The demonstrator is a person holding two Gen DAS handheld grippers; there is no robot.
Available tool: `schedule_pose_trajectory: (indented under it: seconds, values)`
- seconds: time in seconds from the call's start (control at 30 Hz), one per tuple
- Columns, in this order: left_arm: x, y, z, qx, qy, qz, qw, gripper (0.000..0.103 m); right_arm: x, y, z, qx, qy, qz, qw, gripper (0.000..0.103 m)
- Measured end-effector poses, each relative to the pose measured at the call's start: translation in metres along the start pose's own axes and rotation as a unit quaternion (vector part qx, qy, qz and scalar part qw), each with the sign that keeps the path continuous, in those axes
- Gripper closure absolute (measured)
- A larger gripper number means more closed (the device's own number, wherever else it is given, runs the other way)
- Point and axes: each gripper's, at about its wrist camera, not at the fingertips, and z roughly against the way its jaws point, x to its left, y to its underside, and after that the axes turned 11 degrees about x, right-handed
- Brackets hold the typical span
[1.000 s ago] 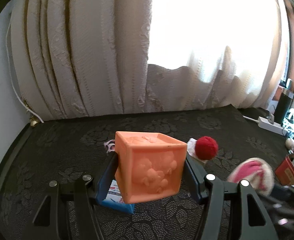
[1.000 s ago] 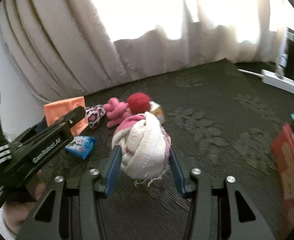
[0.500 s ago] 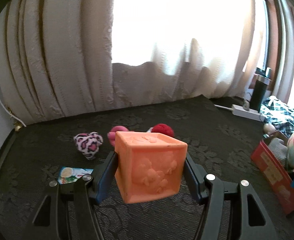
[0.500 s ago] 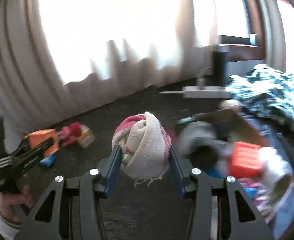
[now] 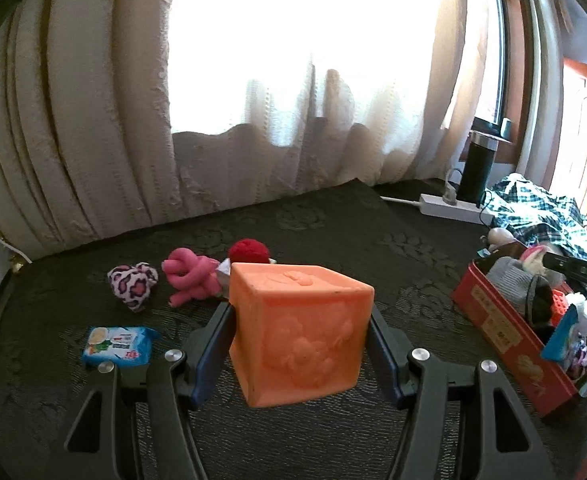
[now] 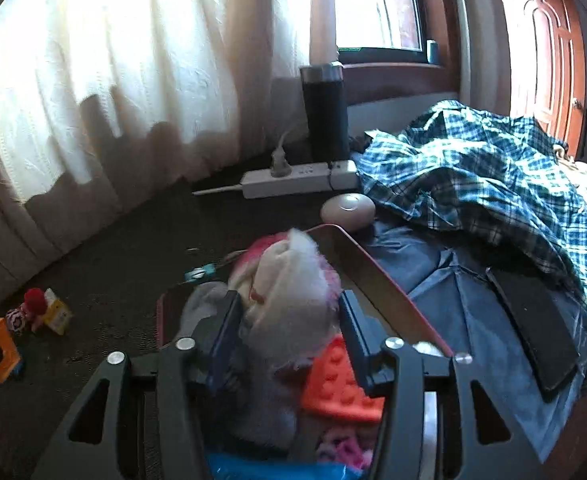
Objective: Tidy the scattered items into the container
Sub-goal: 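Carry the orange block and sock ball into the red box and release both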
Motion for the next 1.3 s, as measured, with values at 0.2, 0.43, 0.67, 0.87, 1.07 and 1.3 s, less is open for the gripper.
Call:
schedule_pose_trajectory:
  seconds: [0.2,0.43,0.67,0.87,1.07,1.3]
  values:
    - [-0.027,-0.004,-0.004,0.012,0.016,-0.016,0.9997,0.038,-0.014,0.002,0.012,-0.021,-0.018,-0.015,1.000,0.036]
    - [-0.080,-0.012,0.000,0.018,0.067,-0.045,0.9966,0.038,-0.038,0.016,0.041,-0.059,-0.037,-0.030,0.997,0.034]
    - [-0.149,-0.024,0.002,0.023,0.119,-0.090,0.9885,0.038,-0.067,0.026,0.060,-0.085,-0.052,-0.056,0.993,0.034]
    - [-0.203,-0.033,-0.005,0.024,0.142,-0.134,0.9805,0.038,-0.088,0.034,0.064,-0.088,-0.060,-0.075,0.991,0.033]
    - [-0.241,-0.037,-0.024,0.037,0.148,-0.167,0.9741,0.038,-0.102,0.038,0.063,-0.092,-0.058,-0.084,0.991,0.034]
    - [-0.257,-0.044,-0.043,0.047,0.154,-0.183,0.9698,0.036,-0.113,0.038,0.058,-0.089,-0.062,-0.098,0.989,0.034]
